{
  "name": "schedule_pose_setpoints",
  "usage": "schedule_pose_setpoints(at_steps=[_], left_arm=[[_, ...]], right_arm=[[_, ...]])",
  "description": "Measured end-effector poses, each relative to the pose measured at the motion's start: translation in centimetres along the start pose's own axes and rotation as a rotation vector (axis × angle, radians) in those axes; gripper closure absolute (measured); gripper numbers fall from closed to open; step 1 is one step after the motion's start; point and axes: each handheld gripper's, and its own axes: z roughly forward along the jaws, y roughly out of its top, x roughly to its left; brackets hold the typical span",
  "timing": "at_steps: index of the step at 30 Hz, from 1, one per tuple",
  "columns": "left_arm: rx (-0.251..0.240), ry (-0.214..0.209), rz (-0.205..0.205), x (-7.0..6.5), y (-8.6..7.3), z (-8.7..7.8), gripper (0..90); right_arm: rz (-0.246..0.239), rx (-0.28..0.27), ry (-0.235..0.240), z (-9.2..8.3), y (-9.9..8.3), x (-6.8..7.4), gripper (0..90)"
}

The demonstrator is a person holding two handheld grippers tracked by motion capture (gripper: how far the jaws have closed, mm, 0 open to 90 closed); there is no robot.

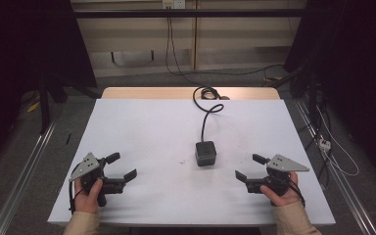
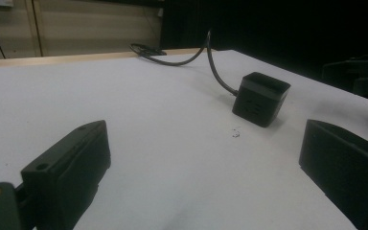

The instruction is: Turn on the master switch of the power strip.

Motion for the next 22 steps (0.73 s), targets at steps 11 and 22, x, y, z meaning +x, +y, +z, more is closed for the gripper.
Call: schedule_pose_setpoints(at_steps=[11, 22], left_arm=[[0.001, 0.002, 0.0, 0.0, 0.0, 0.0, 3.4], [0.0, 0.002, 0.0, 0.0, 0.0, 0.0, 3.4]], right_arm=[[0.018, 0.005, -0.016, -0.8, -0.7, -0.2, 9.1], [0.031, 0.012, -0.026, -1.1, -1.1, -0.6, 9.0]])
